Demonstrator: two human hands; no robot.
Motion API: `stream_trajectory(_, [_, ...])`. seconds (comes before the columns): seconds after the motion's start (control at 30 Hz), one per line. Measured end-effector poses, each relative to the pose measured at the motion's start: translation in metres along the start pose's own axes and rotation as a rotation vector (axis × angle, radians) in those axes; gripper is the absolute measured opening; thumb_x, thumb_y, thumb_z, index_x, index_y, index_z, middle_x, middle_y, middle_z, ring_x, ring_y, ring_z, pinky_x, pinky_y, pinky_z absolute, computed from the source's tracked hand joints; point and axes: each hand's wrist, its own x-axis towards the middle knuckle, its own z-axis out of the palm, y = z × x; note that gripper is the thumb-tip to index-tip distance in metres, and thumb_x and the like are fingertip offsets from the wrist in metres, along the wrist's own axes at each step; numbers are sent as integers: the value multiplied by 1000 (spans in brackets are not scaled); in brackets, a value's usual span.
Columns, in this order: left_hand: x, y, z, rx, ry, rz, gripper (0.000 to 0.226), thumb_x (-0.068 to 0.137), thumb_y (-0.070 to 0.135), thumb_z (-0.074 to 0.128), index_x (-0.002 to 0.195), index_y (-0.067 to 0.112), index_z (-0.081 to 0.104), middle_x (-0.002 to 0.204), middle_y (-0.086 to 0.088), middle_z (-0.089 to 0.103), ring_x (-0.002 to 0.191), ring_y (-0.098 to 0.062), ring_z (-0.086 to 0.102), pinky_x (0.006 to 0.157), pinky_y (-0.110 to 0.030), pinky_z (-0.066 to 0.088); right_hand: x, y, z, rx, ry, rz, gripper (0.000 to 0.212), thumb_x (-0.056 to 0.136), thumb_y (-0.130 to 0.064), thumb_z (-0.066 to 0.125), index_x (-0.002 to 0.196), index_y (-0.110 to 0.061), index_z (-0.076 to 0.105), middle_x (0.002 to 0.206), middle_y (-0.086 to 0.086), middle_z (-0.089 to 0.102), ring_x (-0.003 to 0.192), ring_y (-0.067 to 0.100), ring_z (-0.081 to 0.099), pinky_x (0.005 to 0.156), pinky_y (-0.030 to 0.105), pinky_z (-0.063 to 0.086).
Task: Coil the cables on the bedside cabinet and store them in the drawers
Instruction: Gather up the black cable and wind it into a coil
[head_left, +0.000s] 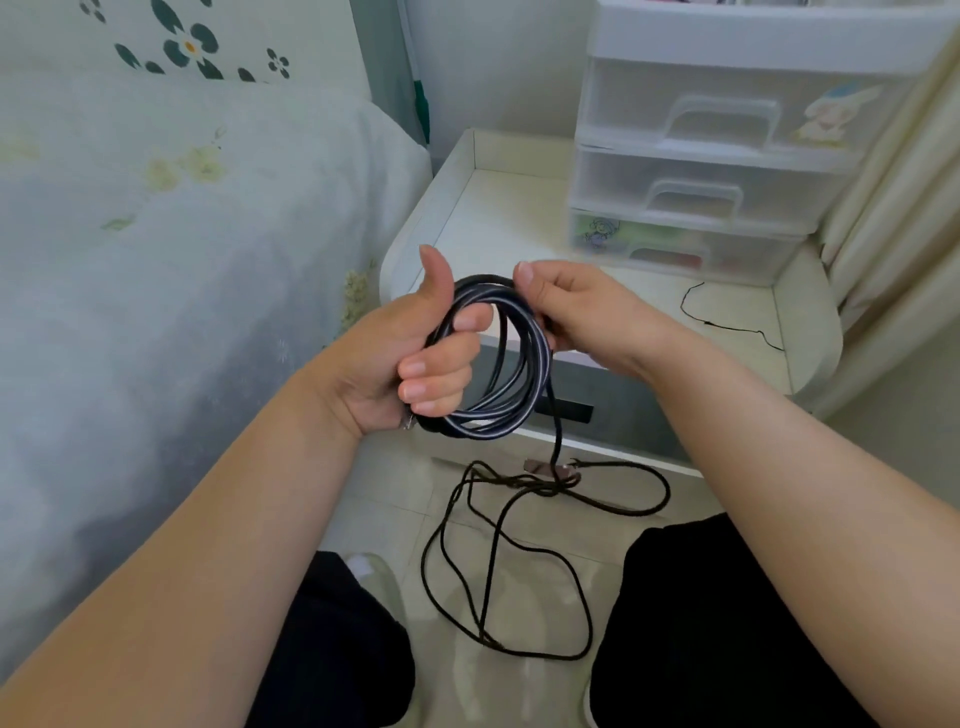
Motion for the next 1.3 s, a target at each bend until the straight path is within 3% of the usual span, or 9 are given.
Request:
stream_trajectory(0.17, [0, 6, -9, -214, 0, 110, 65, 88, 70, 13, 61, 20, 45, 28, 11, 30, 20, -1, 28, 27, -12, 22, -4, 12, 22, -30, -64, 151, 39, 103, -34, 30, 84, -10, 54, 65, 2, 60, 59, 13, 57, 59, 19, 51])
stream_trajectory(0.33, [4, 11, -19, -442, 185, 256, 54, 96, 60, 24, 65, 19, 39, 31, 8, 27, 22, -5, 25, 28, -16, 19, -9, 40, 53, -723, -141, 202, 28, 101, -38, 31, 107, -13, 43, 74, 2, 60, 68, 20, 60, 65, 32, 46])
stream_trajectory(0.43, [11, 8, -24, -543, 326, 305, 50, 99, 53, 29, 64, 19, 40, 34, 9, 26, 25, -5, 23, 31, -17, 17, -12, 47, 69, -867, -121, 212, 30, 99, -26, 41, 125, -12, 33, 67, 3, 52, 60, 18, 50, 54, 33, 37])
stream_trajectory(0.6, [17, 10, -40, -759, 537, 421, 51, 99, 53, 32, 61, 20, 42, 39, 9, 29, 29, -6, 25, 33, -19, 24, -14, 46, 80, -970, -174, 183, 54, 95, -14, 40, 143, -9, 17, 65, 4, 51, 55, 18, 48, 48, 33, 36])
stream_trajectory(0.7, [15, 10, -54, -868, 668, 492, 51, 99, 52, 33, 60, 19, 41, 43, 9, 32, 32, -8, 28, 36, -18, 27, -13, 42, 81, -913, -223, 162, 64, 92, -17, 46, 147, -17, 14, 80, 7, 64, 70, 21, 60, 64, 40, 52])
stream_trajectory(0.8, [12, 13, -60, -875, 756, 548, 51, 99, 51, 33, 61, 19, 41, 44, 7, 34, 33, -10, 29, 38, -17, 28, -14, 37, 85, -804, -212, 136, 50, 93, -23, 49, 138, -9, 32, 92, 5, 67, 82, 19, 62, 77, 38, 52])
stream_trajectory(0.97, [12, 14, -57, -673, 863, 579, 50, 98, 53, 34, 62, 20, 41, 45, 5, 35, 36, -13, 29, 40, -16, 28, -23, 21, 90, -709, -52, -6, 25, 100, -27, 39, 111, -12, 56, 93, 1, 69, 74, 14, 56, 73, 31, 47])
stream_trajectory(1.1, [17, 10, -46, -322, 968, 476, 47, 99, 50, 34, 66, 18, 39, 43, 4, 35, 33, -14, 30, 39, -17, 31, -26, 20, 87, -961, 39, -109, 34, 101, -37, 31, 82, -12, 46, 72, 1, 54, 70, 26, 53, 62, 37, 43])
stream_trajectory(1.3, [31, 1, -35, 421, 1044, 358, 45, 101, 43, 29, 68, 13, 36, 51, -2, 43, 33, -13, 41, 39, -21, 40, -27, 21, 84, -974, 11, -186, 25, 98, -30, 40, 106, -13, 57, 94, 5, 64, 86, 27, 59, 70, 37, 49])
